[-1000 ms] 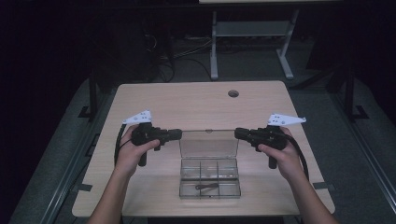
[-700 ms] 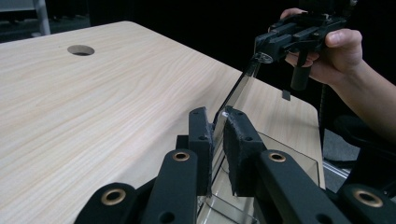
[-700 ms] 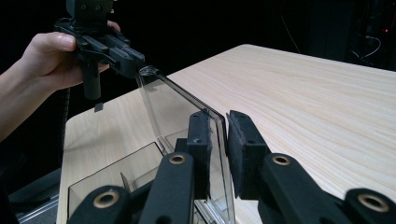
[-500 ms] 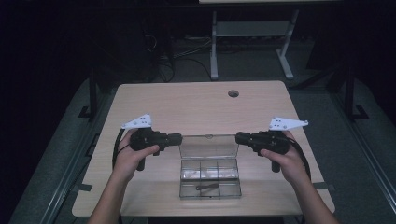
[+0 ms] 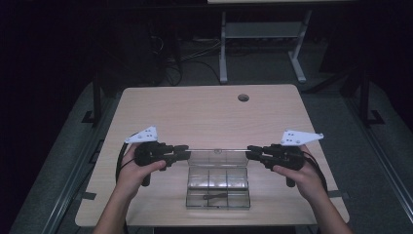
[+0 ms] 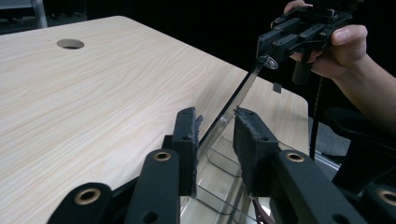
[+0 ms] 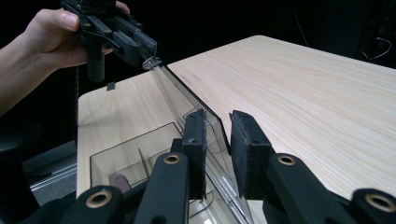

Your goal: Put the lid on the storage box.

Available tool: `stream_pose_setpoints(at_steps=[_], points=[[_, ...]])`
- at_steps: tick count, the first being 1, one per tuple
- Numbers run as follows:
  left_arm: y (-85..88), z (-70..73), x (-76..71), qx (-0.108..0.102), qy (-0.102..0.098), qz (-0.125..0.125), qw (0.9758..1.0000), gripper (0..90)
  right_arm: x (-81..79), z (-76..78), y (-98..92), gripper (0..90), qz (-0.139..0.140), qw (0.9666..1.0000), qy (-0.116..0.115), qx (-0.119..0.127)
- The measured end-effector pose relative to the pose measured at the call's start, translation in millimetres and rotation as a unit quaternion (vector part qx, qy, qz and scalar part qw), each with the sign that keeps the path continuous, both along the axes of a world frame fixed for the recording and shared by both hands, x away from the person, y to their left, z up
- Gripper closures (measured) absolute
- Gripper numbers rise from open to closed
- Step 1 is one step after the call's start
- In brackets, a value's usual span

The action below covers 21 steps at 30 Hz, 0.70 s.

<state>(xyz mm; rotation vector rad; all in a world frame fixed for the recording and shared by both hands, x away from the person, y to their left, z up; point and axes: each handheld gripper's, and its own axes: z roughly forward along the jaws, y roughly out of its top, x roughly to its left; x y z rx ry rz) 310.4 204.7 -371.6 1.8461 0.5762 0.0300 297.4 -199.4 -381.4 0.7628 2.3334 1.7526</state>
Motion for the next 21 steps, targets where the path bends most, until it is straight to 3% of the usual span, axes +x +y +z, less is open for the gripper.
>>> stream_pose_setpoints(at_steps=[8, 12, 16, 21], points=[[11.1, 1.4, -11.8, 0.015, -0.014, 0.001, 0.9998, 65.8, -3.5, -1.6, -0.5, 75.0, 0.001, 1.0, -0.001, 0.001], [16.1, 0.2, -20.2, 0.024, -0.017, 0.001, 0.9996, 74.7, -4.3, -1.5, -0.4, 74.8, 0.001, 1.0, -0.002, 0.0], [13.9, -3.4, -27.0, 0.023, -0.001, 0.0, 0.9997, 86.7, -6.8, -2.4, -0.5, 73.9, 0.002, 1.0, -0.001, 0.001], [9.2, -6.6, -29.6, 0.019, 0.005, 0.006, 0.9998, 90.0, -11.3, -2.8, -0.4, 73.5, 0.003, 1.0, -0.002, 0.0]])
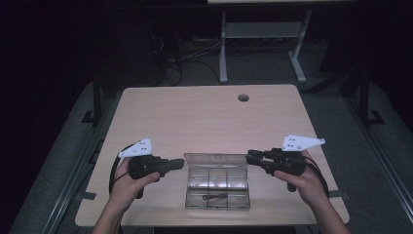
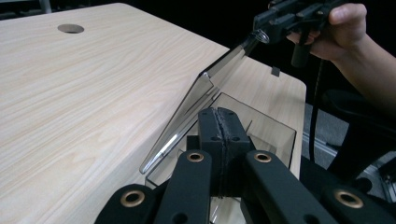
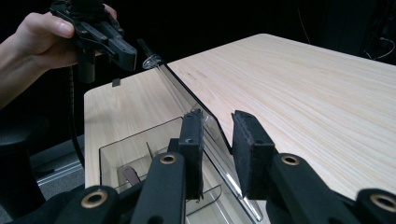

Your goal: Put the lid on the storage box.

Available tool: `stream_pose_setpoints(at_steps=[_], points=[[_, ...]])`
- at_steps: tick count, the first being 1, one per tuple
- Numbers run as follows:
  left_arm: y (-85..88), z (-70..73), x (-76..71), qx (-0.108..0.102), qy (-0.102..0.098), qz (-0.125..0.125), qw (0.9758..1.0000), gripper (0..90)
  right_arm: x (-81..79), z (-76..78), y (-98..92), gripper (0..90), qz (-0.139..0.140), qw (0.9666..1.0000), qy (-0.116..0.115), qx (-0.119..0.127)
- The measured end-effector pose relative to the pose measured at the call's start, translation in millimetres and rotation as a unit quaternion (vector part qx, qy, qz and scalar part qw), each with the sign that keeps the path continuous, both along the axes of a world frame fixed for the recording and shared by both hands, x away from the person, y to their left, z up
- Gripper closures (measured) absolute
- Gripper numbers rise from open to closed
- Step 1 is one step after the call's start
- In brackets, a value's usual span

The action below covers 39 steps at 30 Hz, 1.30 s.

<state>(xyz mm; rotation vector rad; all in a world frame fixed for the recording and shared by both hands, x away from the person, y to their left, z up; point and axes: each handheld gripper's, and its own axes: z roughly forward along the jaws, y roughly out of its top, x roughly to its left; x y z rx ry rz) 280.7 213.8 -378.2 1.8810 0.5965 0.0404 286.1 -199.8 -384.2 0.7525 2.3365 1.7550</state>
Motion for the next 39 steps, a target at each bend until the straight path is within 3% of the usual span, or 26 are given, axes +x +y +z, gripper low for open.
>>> stream_pose_setpoints(at_steps=[8, 20, 24, 29, 39], points=[[-3.6, -0.6, -1.0, -0.006, -0.013, 0.001, 0.9999, 89.9, -5.3, -0.3, -0.8, 71.9, 0.003, 1.0, -0.001, -0.004], [-3.2, -4.5, -7.7, 0.002, -0.002, -0.012, 0.9999, 90.0, -19.4, -9.9, -14.9, 68.3, -0.009, 0.9996, 0.026, -0.005], [-1.6, -7.7, -10.3, 0.001, 0.003, -0.013, 0.9999, 90.0, -24.8, -14.4, -20.6, 74.5, -0.02, 0.999, 0.038, -0.009], [-1.5, -10.9, -14.1, 0.005, 0.006, -0.019, 0.9998, 90.0, -31.2, -17.4, -17.3, 84.3, 0.006, 0.9983, 0.057, -0.015], [-3.9, -13.6, -19.1, 0.012, 0.007, -0.037, 0.9992, 89.9, -35.8, -20.9, -8.8, 86.6, 0.023, 0.9967, 0.076, -0.019]])
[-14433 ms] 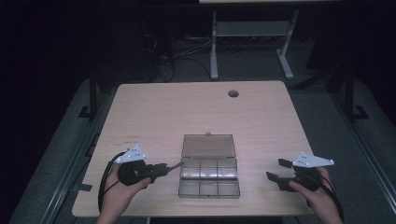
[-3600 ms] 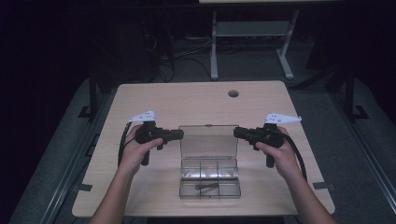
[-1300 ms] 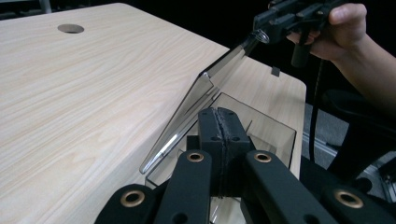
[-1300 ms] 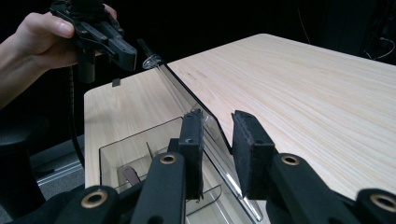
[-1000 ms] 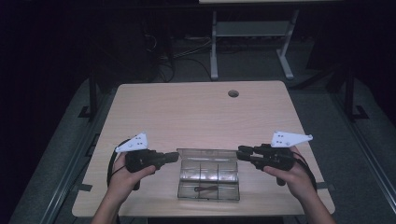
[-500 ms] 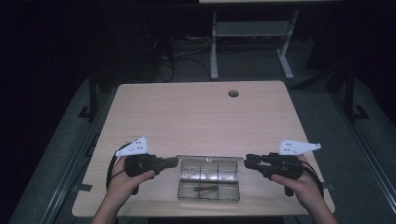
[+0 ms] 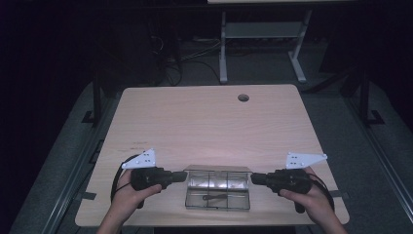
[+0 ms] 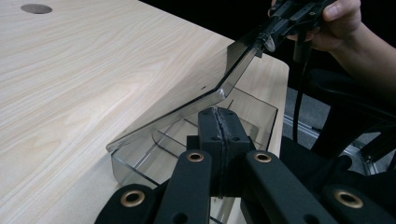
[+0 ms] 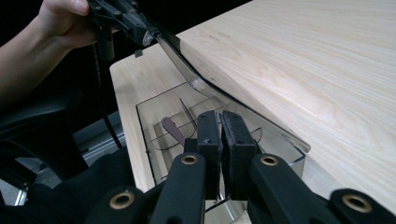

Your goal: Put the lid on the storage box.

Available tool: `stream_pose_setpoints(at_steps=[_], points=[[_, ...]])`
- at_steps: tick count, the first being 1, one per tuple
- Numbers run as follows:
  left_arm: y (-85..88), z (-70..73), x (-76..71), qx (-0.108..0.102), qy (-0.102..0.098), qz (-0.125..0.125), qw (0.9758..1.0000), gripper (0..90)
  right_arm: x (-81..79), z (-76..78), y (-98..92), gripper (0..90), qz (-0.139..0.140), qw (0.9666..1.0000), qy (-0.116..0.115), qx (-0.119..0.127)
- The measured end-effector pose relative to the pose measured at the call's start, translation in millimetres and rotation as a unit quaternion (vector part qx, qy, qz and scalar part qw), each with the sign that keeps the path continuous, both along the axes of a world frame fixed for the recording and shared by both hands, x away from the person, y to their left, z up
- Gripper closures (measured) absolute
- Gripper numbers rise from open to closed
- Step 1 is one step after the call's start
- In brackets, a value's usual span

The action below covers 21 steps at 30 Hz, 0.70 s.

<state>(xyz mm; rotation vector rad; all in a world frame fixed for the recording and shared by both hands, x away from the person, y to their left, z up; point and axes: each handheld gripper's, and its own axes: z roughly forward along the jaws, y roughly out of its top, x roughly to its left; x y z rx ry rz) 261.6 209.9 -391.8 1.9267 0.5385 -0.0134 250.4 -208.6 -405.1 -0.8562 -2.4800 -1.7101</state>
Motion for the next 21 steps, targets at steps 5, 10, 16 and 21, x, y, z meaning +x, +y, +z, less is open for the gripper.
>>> stream_pose_setpoints(at_steps=[5, 10, 16, 21], points=[[-1.4, -2.0, -0.4, 0.001, -0.001, -0.012, 0.9999, 89.9, 1.7, -1.4, -0.2, 87.9, -0.003, 1.0, 0.002, -0.002], [-2.5, -6.1, -2.4, 0.004, 0.005, -0.012, 0.9999, 89.8, 4.5, -2.8, -0.5, 88.3, -0.007, 0.9999, 0.006, -0.005], [-4.2, -7.9, -3.3, 0.009, 0.006, -0.013, 0.9999, 89.6, 9.3, -5.0, -0.1, 88.6, -0.01, 0.9999, 0.005, -0.01], [-4.6, -10.7, -4.0, 0.009, 0.01, -0.016, 0.9998, 89.4, 11.6, -7.7, 0.5, 88.8, -0.011, 0.9998, 0.008, -0.014]])
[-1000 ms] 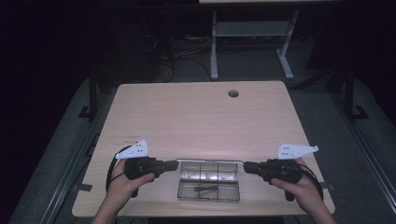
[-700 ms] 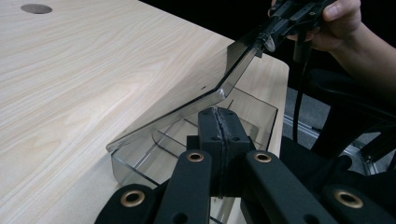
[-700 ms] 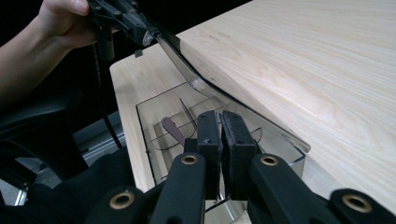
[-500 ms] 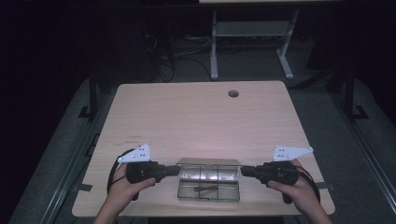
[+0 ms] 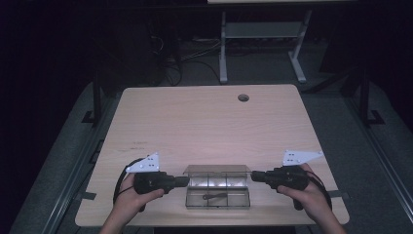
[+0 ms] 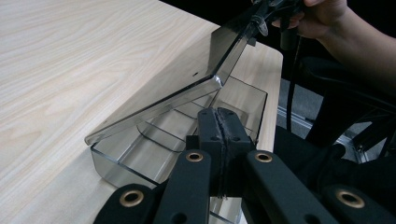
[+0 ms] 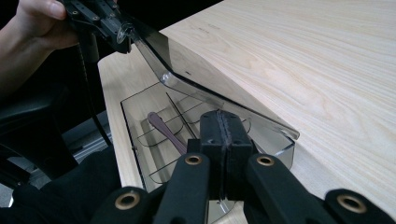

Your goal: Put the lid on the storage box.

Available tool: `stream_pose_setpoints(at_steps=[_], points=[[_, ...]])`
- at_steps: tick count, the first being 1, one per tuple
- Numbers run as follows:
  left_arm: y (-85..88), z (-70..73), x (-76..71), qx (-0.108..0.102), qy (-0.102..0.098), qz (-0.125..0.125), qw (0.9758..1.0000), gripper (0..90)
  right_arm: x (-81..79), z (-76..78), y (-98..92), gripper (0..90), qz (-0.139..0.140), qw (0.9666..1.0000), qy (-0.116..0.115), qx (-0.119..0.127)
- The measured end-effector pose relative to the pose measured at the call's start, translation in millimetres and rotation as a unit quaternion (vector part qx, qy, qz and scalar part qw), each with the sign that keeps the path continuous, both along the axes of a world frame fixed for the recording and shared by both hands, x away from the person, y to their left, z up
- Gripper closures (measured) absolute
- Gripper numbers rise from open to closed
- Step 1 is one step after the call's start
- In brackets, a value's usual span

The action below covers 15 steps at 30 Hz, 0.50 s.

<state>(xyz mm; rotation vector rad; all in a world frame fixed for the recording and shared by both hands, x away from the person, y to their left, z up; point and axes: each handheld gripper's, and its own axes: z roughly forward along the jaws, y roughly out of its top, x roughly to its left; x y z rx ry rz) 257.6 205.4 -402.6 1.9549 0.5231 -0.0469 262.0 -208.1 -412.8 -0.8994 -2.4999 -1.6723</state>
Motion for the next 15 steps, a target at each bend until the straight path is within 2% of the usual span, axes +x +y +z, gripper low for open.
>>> stream_pose_setpoints(at_steps=[8, 15], points=[[-0.4, -4.8, -1.1, 0.003, 0.004, -0.001, 1.0, 89.0, 0.4, -3.3, 1.9, 88.8, 0.006, 0.9999, 0.004, -0.007], [0.2, -11.1, -2.3, 0.025, 0.007, -0.004, 0.9997, 88.0, -1.5, -8.4, 2.6, 88.8, 0.017, 0.9997, 0.008, -0.015]])
